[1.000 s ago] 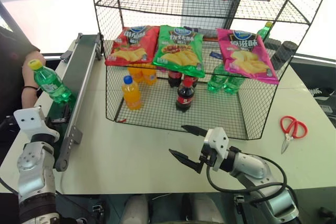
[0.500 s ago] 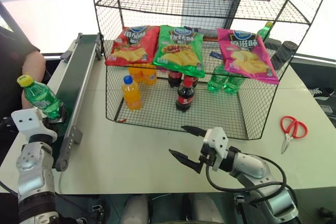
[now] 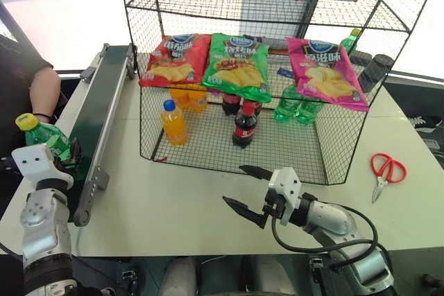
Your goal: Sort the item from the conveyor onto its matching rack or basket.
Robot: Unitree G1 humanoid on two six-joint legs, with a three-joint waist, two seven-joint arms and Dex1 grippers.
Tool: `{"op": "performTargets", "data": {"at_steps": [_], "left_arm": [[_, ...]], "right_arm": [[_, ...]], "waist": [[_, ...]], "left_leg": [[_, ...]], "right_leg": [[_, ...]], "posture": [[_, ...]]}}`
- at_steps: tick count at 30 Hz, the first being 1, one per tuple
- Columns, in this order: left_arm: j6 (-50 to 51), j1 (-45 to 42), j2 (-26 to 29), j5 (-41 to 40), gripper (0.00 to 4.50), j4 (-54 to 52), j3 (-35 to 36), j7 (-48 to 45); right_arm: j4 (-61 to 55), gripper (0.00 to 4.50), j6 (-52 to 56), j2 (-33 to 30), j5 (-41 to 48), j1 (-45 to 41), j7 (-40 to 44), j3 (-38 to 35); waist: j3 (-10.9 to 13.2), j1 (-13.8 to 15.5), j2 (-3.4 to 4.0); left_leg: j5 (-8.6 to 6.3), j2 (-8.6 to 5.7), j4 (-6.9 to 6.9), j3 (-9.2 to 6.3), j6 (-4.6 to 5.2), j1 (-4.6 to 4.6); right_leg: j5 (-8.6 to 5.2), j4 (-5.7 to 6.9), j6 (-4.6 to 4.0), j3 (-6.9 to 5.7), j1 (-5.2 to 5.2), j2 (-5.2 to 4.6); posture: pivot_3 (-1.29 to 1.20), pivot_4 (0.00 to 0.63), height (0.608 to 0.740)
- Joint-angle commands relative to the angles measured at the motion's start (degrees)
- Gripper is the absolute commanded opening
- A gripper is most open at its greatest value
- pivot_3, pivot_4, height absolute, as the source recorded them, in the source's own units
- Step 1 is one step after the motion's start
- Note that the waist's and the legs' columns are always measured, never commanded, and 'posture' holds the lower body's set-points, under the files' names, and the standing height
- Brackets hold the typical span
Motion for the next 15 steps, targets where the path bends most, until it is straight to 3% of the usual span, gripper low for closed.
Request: {"op": "performTargets", "data": {"at_steps": [1, 8, 15], "left_arm": [[-1.85, -2.63, 1.67, -1.55, 2.89, -3.74, 2.05, -0.29], [2.99, -3.77, 3.01, -8.75, 2.89, -16.55, -1.07, -9.02], [10.49, 1.21, 5.71, -10.86, 2.89, -31.58, -12.19, -20.33]], "right_arm": [[-2.46, 4.50, -0.04, 0.27, 1.35, -0.76, 0.12, -0.62], [-2.52, 4.50, 0.44, -0.33, 1.31, -2.01, 0.05, -1.74], [-1.40, 4.50, 0.75, -1.30, 2.79, -4.49, 0.74, -4.77]], "waist": [[0.01, 0.01, -0.05], [-0.02, -0.10, -0.21], [0.04, -0.32, -0.12]], "left_leg": [[0.00, 0.00, 0.00, 0.00, 0.00, -0.03], [0.03, -0.02, 0.10, -0.03, -0.05, -0.62], [0.03, -0.08, 0.09, -0.03, -0.05, -0.62]], "right_leg": [[0.00, 0.00, 0.00, 0.00, -0.02, 0.00], [0.05, -0.07, 0.05, -0.05, -0.44, -0.03], [0.10, -0.12, 0.14, -0.07, -0.40, -0.05]], "posture": [[0.00, 0.150, 0.740], [0.00, 0.150, 0.740], [0.00, 0.150, 0.740]]}}
